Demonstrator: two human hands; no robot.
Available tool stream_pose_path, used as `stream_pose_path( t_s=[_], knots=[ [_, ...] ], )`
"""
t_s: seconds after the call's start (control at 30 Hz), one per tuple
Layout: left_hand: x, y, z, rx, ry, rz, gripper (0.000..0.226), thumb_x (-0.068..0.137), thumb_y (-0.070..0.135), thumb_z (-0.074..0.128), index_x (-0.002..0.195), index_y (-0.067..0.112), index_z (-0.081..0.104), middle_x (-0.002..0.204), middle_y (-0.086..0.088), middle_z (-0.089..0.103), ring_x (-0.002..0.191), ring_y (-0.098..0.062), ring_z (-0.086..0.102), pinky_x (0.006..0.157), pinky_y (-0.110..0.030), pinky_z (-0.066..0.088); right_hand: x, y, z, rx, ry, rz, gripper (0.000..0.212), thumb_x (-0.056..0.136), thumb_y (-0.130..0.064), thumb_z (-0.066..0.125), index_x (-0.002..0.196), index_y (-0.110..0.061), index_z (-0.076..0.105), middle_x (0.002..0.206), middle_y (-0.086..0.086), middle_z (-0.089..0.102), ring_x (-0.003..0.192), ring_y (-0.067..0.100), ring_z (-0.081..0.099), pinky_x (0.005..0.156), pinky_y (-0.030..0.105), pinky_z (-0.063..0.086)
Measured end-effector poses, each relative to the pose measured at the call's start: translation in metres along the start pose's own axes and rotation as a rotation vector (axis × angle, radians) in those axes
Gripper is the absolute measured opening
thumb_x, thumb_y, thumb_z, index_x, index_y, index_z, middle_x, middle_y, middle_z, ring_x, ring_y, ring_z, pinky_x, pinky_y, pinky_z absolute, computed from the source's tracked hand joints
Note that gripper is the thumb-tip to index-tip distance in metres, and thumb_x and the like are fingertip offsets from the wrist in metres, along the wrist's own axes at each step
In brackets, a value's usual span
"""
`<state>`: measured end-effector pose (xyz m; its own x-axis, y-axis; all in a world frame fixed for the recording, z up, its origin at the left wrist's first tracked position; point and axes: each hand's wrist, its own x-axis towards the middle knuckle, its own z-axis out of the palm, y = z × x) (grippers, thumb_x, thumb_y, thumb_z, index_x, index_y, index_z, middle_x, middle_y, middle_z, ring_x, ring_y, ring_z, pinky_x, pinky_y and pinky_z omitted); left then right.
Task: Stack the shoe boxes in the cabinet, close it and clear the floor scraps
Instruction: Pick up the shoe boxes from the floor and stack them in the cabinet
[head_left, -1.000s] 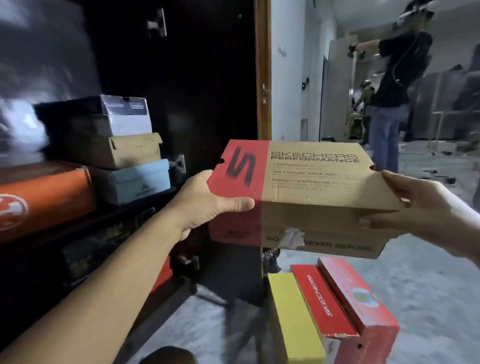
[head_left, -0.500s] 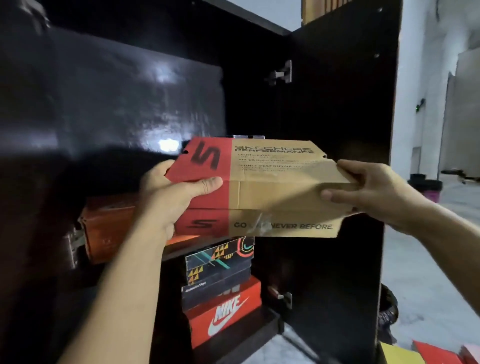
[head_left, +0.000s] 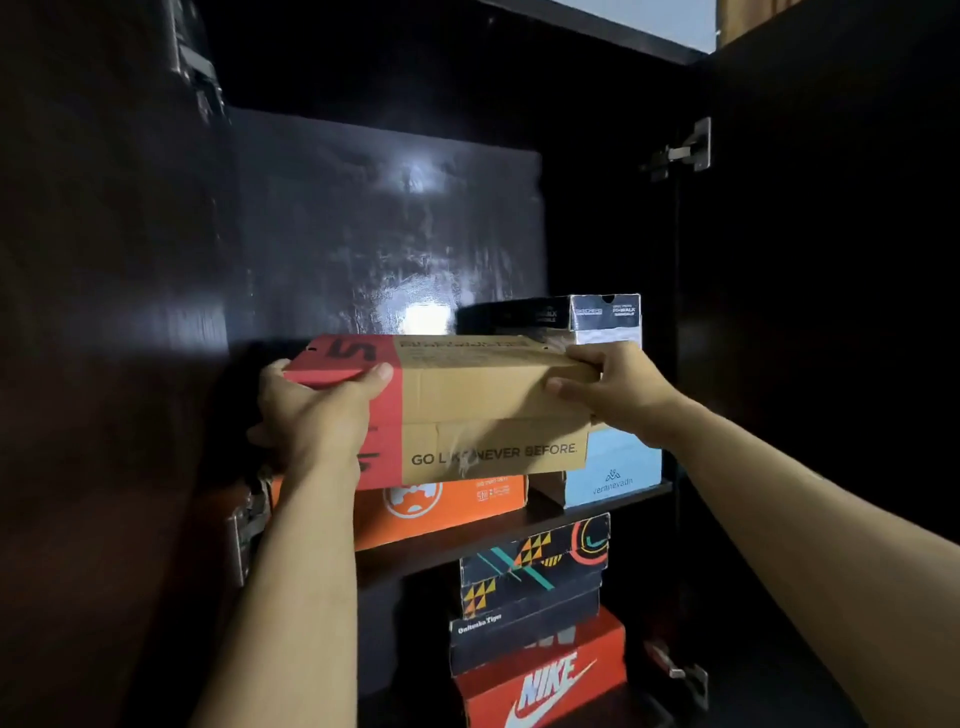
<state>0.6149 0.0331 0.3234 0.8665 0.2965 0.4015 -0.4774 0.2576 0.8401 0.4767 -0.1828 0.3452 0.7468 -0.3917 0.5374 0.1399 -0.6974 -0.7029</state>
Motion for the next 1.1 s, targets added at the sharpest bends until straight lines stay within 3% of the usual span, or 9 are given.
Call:
stream_pose_path(
  t_s=[0.1,0.2,0.27,0.37,0.5,0.6,0.67,0.8,1.1],
  knots=[
    [0.012,-0.007,0.001,0.088,0.087,0.029,0.081,0.027,0.052,0.087,0.101,0.030,0.061,0.101,-0.007,0.069,0.105,-0.036,0.061,0.079,-0.051,0.057,0.020,0.009,0.020,0.015,0.025,0.013,0.031,0.086,-0.016,0.071,0.115,-0.005,0.065,0.092,0.011,0.068,0.077,0.026,0.065,0.069,0.048,0.056],
    [-0.002,-0.013,0.006,0.284,0.271,0.181,0.092,0.058,0.029,0.087,0.138,0.016,0.043,0.137,-0.015,0.051,0.126,-0.041,0.040,0.106,-0.047,0.036,0.041,0.017,0.042,-0.039,0.087,-0.079,0.043,0.084,-0.020,0.074,0.122,-0.005,0.062,0.096,0.004,0.066,0.087,0.026,0.065,0.066,0.035,0.056],
    [-0.019,-0.021,0.015,0.476,0.338,0.384,0.088,0.066,0.016,0.078,0.144,0.009,0.037,0.151,-0.018,0.035,0.135,-0.041,0.030,0.114,-0.050,0.022,0.055,0.021,0.058,-0.112,0.167,-0.112,0.047,0.082,-0.027,0.075,0.124,-0.011,0.063,0.110,0.007,0.067,0.101,0.026,0.063,0.081,0.034,0.054],
    [-0.023,-0.049,0.028,0.720,0.213,0.561,0.081,0.068,0.008,0.071,0.144,0.015,0.044,0.159,-0.015,0.021,0.145,-0.038,0.016,0.116,-0.054,0.010,0.066,0.020,0.081,-0.196,0.265,-0.119,0.032,0.083,-0.028,0.071,0.113,-0.018,0.070,0.108,0.009,0.071,0.099,0.028,0.065,0.082,0.034,0.053],
    [-0.013,-0.069,0.026,0.873,0.054,0.570,0.087,0.073,0.005,0.069,0.150,0.019,0.033,0.162,-0.012,0.010,0.148,-0.036,0.007,0.116,-0.054,0.013,0.073,0.022,0.100,-0.292,0.277,-0.179,0.017,0.083,-0.021,0.064,0.097,-0.024,0.072,0.107,0.007,0.066,0.090,0.030,0.065,0.074,0.038,0.054],
    [0.002,-0.073,0.022,0.919,-0.013,0.537,0.094,0.073,0.006,0.068,0.153,0.022,0.023,0.163,-0.011,-0.003,0.149,-0.033,-0.004,0.116,-0.054,0.015,0.080,0.029,0.109,-0.431,0.166,-0.176,0.036,0.088,-0.012,0.050,0.120,-0.027,0.060,0.146,0.014,0.043,0.109,0.038,0.059,0.085,0.039,0.050],
    [0.011,-0.070,0.021,0.909,-0.092,0.502,0.095,0.074,0.005,0.069,0.154,0.020,0.020,0.162,-0.013,-0.008,0.148,-0.036,-0.009,0.118,-0.048,0.011,0.082,0.031,0.110,-0.485,0.049,-0.134,0.063,0.090,-0.006,0.047,0.148,-0.026,0.033,0.161,0.010,0.014,0.122,0.039,0.052,0.096,0.041,0.046],
    [0.027,-0.060,0.019,0.933,-0.270,0.357,0.100,0.078,0.012,0.075,0.155,0.018,0.011,0.161,-0.013,-0.017,0.147,-0.036,-0.017,0.119,-0.035,0.002,0.085,0.030,0.109,-0.541,-0.122,-0.085,0.087,0.086,0.001,0.048,0.154,-0.029,0.003,0.162,0.001,-0.015,0.128,0.037,0.048,0.100,0.043,0.044],
    [0.034,-0.057,0.012,1.018,-0.403,0.304,0.098,0.079,0.020,0.075,0.155,0.024,0.013,0.160,-0.007,-0.023,0.147,-0.032,-0.019,0.119,-0.053,0.008,0.092,0.022,0.103,-0.582,-0.274,0.095,0.104,0.085,0.006,0.047,0.146,-0.049,-0.016,0.158,0.001,-0.028,0.138,0.040,0.035,0.104,0.052,0.041]
  ],
)
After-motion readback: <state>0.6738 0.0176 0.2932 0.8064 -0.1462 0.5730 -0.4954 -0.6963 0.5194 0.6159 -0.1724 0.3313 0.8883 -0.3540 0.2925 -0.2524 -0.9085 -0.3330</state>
